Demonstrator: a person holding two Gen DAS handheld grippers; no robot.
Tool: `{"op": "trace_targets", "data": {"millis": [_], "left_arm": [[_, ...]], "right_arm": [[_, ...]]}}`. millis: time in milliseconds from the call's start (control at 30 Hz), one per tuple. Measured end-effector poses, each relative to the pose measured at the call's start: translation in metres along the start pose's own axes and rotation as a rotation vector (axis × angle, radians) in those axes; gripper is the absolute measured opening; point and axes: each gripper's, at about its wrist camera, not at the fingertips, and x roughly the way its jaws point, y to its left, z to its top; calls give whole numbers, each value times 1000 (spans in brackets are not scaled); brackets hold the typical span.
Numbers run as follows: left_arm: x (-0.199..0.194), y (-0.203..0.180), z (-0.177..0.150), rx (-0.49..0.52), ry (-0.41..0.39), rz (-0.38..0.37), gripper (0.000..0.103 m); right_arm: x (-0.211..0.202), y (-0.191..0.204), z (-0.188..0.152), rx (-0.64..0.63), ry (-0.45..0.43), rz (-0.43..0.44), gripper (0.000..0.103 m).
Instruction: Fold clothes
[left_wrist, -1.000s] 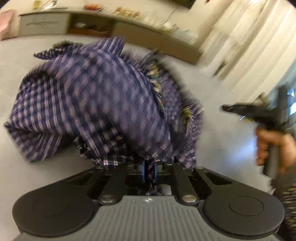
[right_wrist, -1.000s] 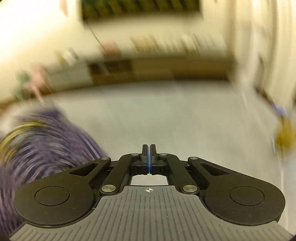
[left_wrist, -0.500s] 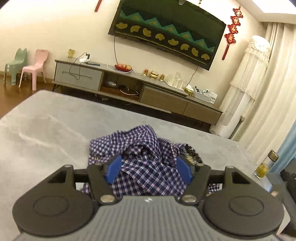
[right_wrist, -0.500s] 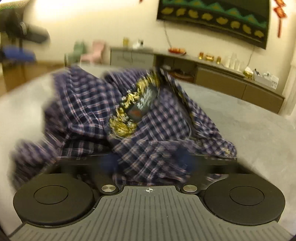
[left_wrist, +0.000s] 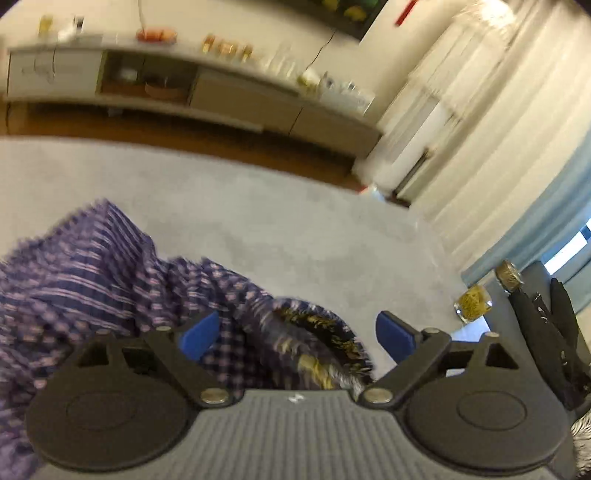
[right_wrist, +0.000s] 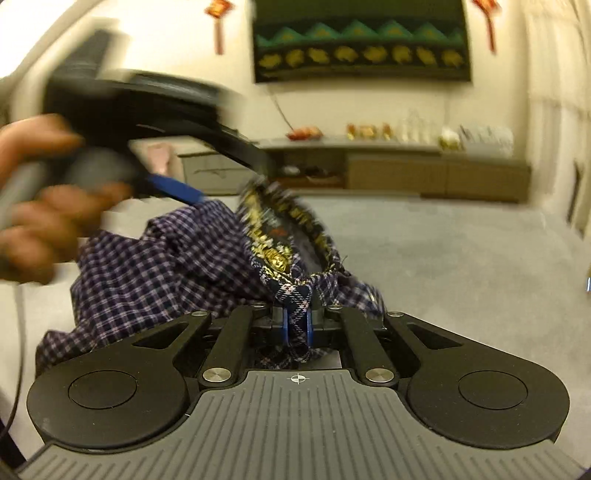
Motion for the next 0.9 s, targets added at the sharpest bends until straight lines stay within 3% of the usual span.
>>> {"op": "trace_targets", "data": {"millis": [100,167,267,367,433,600,767,800,833,867,900], "left_arm": [[18,13,1,-62,10,40,92],[9,21,1,-57,-47,10,92],[-5,18,-3,132,-77,-41,92],[-5,2,-7,399,-38,49,92],[-9,-6,-9,478,-42,48,92],[-23,2,-15,457,-102,-2,97],[11,-8,-11,485,60,-66,97],[24,-11,-12,506,94,-45,96],[38,-16,-12,532,129,-11,76],[49,-19,-13,563,161,33,29],[58,-21,-12,580,194,75,5]], "right_arm": [[-8,-4,3,14,-27,-7,1],[-10,-18,4,79,-13,-27,1],[-15,-51,6,252,4,3,1],[-19,-72,2,358,15,44,1],[-14,-72,3,371,21,37,1],[-4,-78,1,402,44,-18,1],[5,-80,-3,434,66,-9,3],[6,-78,-4,430,70,-12,5],[9,-79,-5,433,80,-22,17],[12,-79,-6,436,90,-32,30],[14,-80,-7,439,101,-42,36]]}}
